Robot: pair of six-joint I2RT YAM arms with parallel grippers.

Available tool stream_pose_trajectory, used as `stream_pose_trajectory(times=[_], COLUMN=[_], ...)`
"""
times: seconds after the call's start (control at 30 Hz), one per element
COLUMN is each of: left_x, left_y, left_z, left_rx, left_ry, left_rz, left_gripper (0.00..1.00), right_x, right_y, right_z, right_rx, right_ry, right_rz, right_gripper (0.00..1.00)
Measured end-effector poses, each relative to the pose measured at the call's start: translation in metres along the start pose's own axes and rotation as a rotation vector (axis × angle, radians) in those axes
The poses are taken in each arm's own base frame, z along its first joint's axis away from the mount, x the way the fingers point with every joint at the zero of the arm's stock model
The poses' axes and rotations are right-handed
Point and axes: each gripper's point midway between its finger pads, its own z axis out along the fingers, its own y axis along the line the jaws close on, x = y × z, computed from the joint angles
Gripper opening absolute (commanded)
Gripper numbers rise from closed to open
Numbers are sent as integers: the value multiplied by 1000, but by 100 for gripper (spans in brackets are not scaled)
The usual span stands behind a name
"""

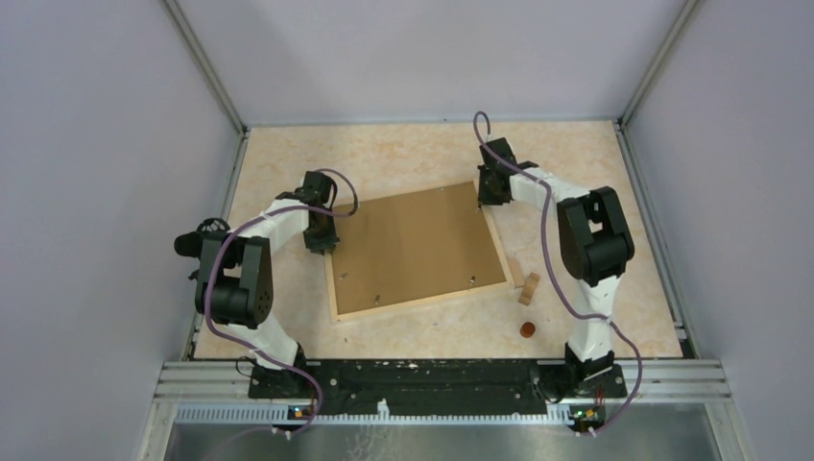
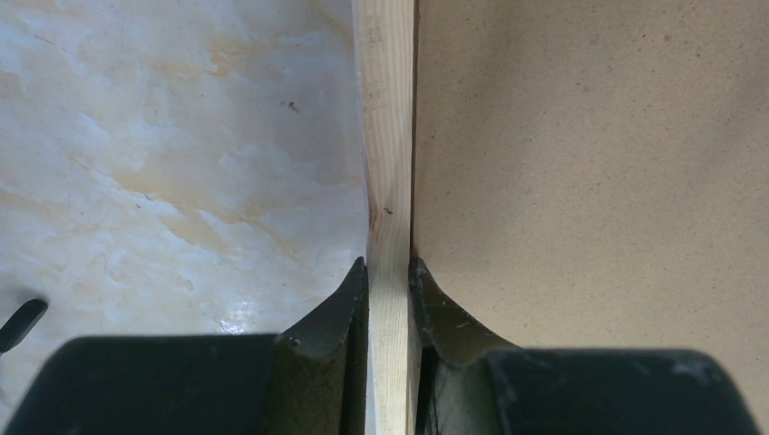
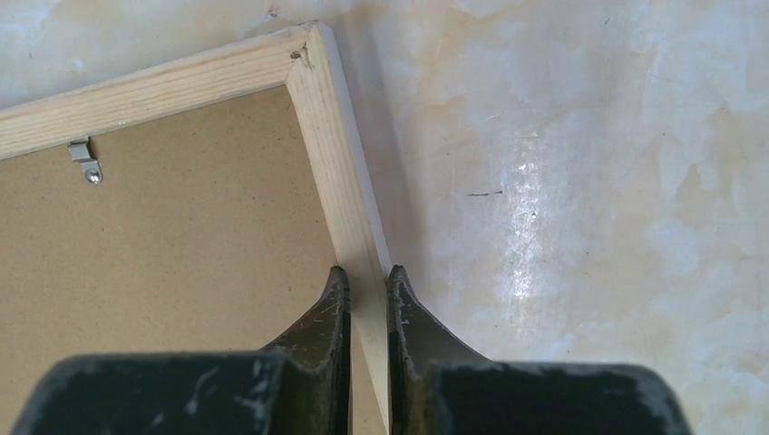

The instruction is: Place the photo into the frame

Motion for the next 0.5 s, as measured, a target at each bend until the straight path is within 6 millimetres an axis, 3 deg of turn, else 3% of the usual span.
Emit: stream_pose_trajectory(times=[0.03, 0.1, 0.23, 0.37, 0.5], left_x=[0, 0, 0, 0, 0], left_y=[0, 0, 0, 0, 0], left_z=[0, 0, 0, 0, 0], left_rx=[0, 2, 3, 5, 6], left_ry=[0, 0, 0, 0, 0], left_rz=[0, 0, -1, 1, 1], left_gripper=[7, 7, 7, 7, 7], right_x=[0, 0, 2, 10, 13], right_y=[0, 1, 2, 1, 1], right_z=[0, 0, -2, -5, -7], right_rx=[9, 28, 41, 49, 47], right_ry=[-1, -7, 14, 56, 75], right_rz=[7, 16, 59, 69, 66], right_gripper=[4, 28, 44, 51, 47])
